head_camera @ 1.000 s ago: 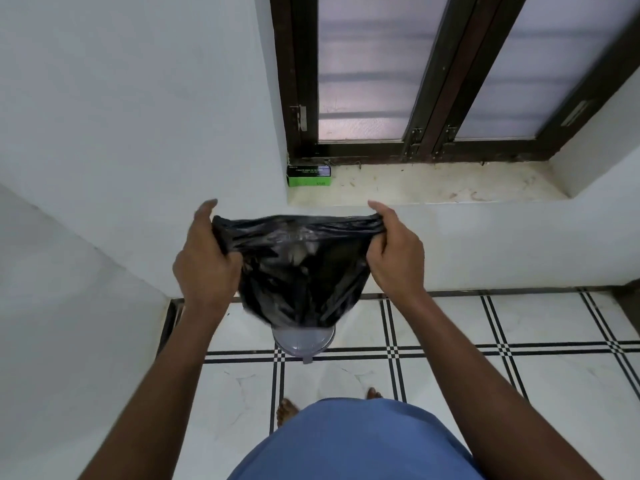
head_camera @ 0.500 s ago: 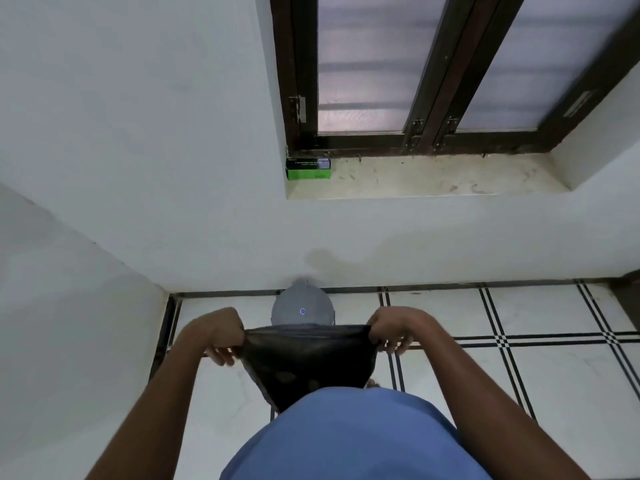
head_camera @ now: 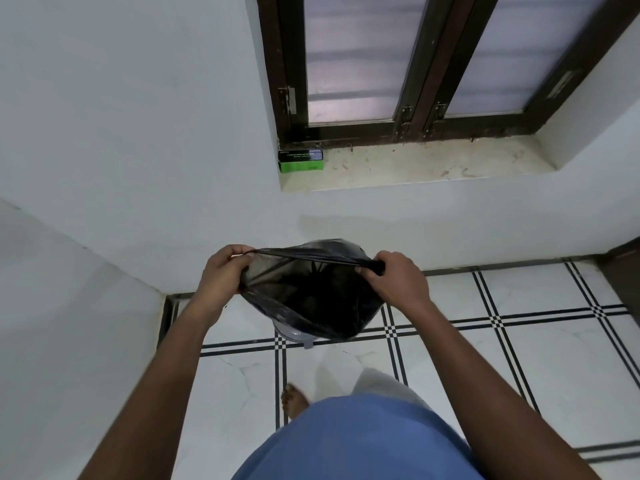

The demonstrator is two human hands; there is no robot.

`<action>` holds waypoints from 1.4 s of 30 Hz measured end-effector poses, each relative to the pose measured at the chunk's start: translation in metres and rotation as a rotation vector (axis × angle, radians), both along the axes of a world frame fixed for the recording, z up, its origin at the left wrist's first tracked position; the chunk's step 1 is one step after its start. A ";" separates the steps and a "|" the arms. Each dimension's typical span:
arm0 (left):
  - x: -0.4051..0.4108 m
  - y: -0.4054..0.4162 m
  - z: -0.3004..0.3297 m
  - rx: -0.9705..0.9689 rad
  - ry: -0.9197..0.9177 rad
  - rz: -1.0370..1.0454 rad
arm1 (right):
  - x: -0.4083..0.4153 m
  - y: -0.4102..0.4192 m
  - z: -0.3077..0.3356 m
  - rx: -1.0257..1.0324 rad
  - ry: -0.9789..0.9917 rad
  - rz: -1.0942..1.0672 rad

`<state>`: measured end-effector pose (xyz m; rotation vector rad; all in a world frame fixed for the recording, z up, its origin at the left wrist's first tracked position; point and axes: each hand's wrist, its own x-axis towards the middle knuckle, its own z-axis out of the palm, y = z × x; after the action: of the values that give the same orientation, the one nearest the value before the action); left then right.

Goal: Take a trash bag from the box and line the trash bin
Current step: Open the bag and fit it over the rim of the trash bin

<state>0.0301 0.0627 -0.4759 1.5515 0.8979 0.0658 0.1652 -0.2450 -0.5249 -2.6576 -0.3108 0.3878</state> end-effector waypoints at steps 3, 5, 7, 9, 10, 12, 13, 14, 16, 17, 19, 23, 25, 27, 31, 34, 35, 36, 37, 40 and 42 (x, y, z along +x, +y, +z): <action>-0.007 -0.013 -0.006 0.096 0.003 -0.058 | -0.005 -0.011 -0.007 -0.031 0.041 -0.001; -0.011 -0.021 -0.007 0.105 0.005 -0.104 | -0.004 -0.018 -0.006 -0.032 -0.018 -0.008; -0.013 -0.029 -0.009 0.177 0.028 -0.159 | 0.003 -0.025 -0.001 -0.042 -0.081 -0.016; -0.015 -0.038 -0.011 0.324 0.068 -0.222 | 0.007 -0.032 0.005 -0.030 -0.092 -0.030; -0.016 -0.042 -0.012 0.375 0.090 -0.230 | 0.009 -0.035 0.007 -0.018 -0.101 -0.035; -0.017 -0.052 -0.014 0.371 0.102 -0.170 | 0.010 -0.043 0.006 0.032 -0.124 -0.035; -0.019 -0.055 -0.015 0.346 0.095 -0.135 | 0.008 -0.045 0.004 0.066 -0.138 -0.027; -0.019 -0.059 -0.017 0.315 0.092 -0.098 | 0.006 -0.047 0.002 0.096 -0.144 -0.017; -0.023 -0.066 -0.023 0.251 0.105 -0.022 | -0.001 -0.051 -0.004 0.121 -0.157 -0.006; -0.025 -0.068 -0.025 0.221 0.112 -0.001 | -0.005 -0.053 -0.007 0.127 -0.167 -0.013; -0.028 -0.072 -0.029 0.165 0.125 0.027 | -0.008 -0.056 -0.011 0.130 -0.182 -0.039; -0.024 -0.084 -0.028 0.038 0.131 0.039 | -0.010 -0.063 -0.020 0.075 -0.185 -0.077; -0.020 -0.089 -0.026 0.033 0.141 0.016 | -0.011 -0.066 -0.023 0.043 -0.189 -0.112; -0.015 -0.093 -0.026 0.033 0.145 -0.002 | -0.010 -0.068 -0.025 0.003 -0.168 -0.152; -0.007 -0.090 -0.027 -0.018 0.169 0.024 | -0.010 -0.072 -0.028 -0.074 -0.097 -0.191; -0.003 -0.084 -0.032 -0.038 0.192 0.009 | -0.006 -0.072 -0.037 -0.035 0.015 -0.144; -0.002 -0.082 -0.034 -0.037 0.212 0.004 | -0.005 -0.069 -0.040 0.015 0.084 -0.129; -0.002 -0.082 -0.037 -0.038 0.228 -0.006 | -0.005 -0.066 -0.043 0.087 0.151 -0.132; -0.003 -0.081 -0.040 -0.039 0.243 -0.032 | -0.007 -0.062 -0.047 0.167 0.210 -0.146; -0.011 -0.079 -0.049 -0.036 0.292 -0.184 | -0.016 -0.048 -0.052 0.291 0.398 -0.164; -0.019 -0.079 -0.061 -0.035 0.344 -0.344 | -0.024 -0.040 -0.061 0.301 0.512 -0.170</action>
<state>0.0111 -0.0166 -0.5372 1.6921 0.8770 -0.4731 0.1408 -0.2854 -0.5862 -2.1763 0.0185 0.8659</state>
